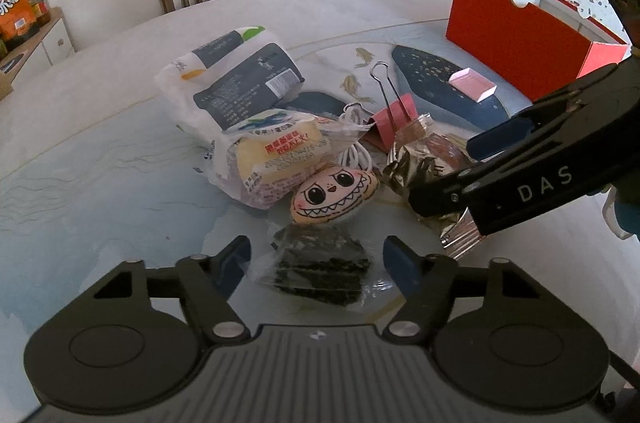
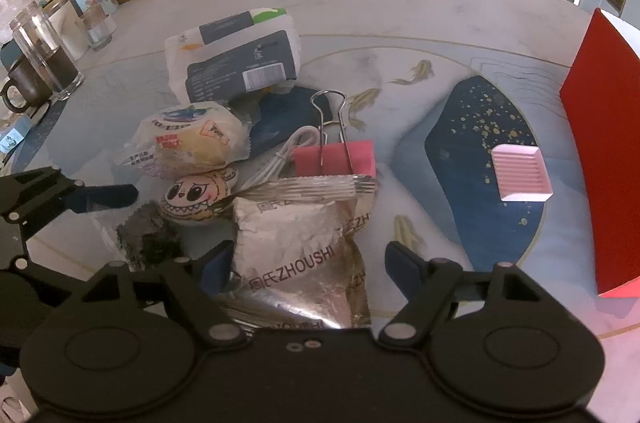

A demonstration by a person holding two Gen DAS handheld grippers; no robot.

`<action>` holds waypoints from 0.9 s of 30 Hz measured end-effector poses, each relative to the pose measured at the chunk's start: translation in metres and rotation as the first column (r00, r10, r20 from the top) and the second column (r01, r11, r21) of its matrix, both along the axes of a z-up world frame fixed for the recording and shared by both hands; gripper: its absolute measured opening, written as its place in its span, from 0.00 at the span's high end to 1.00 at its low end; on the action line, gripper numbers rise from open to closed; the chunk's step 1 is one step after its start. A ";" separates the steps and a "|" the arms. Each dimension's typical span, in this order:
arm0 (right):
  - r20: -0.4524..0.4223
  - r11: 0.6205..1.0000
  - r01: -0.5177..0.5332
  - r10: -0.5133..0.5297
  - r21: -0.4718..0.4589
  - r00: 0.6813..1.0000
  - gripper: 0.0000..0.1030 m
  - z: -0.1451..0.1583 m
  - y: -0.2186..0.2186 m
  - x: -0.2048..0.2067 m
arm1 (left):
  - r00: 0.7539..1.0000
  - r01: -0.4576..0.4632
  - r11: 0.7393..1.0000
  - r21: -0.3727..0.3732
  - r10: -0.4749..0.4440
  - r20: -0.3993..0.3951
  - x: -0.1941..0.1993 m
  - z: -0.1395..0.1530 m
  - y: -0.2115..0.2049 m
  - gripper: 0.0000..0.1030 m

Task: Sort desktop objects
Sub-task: 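Move left tool toward black seaweed packet while right tool approaches silver foil bag, then close left gripper on seaweed packet while right gripper closes on foil bag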

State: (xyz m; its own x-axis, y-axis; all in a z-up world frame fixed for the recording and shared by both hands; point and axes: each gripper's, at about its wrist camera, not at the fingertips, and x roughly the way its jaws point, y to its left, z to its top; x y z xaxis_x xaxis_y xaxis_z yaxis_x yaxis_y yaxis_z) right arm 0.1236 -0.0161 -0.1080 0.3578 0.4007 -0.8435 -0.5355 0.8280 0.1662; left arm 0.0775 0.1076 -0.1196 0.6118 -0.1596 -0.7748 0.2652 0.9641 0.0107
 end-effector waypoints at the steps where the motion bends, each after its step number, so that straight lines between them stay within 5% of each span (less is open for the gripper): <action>1: -0.002 1.000 -0.004 0.004 0.002 1.000 0.27 0.000 0.001 0.000 | 1.000 -0.002 1.000 -0.003 0.002 -0.001 0.000 0.000 0.000 0.34; 16: 0.010 1.000 -0.022 0.022 -0.004 1.000 0.54 0.008 -0.004 -0.007 | 1.000 -0.015 0.999 -0.029 0.015 -0.004 -0.007 0.007 -0.004 0.56; 27: 0.012 1.000 0.003 -0.003 0.007 1.000 0.58 0.018 -0.023 -0.013 | 0.999 -0.048 0.996 -0.071 0.048 -0.004 -0.019 0.017 -0.003 0.59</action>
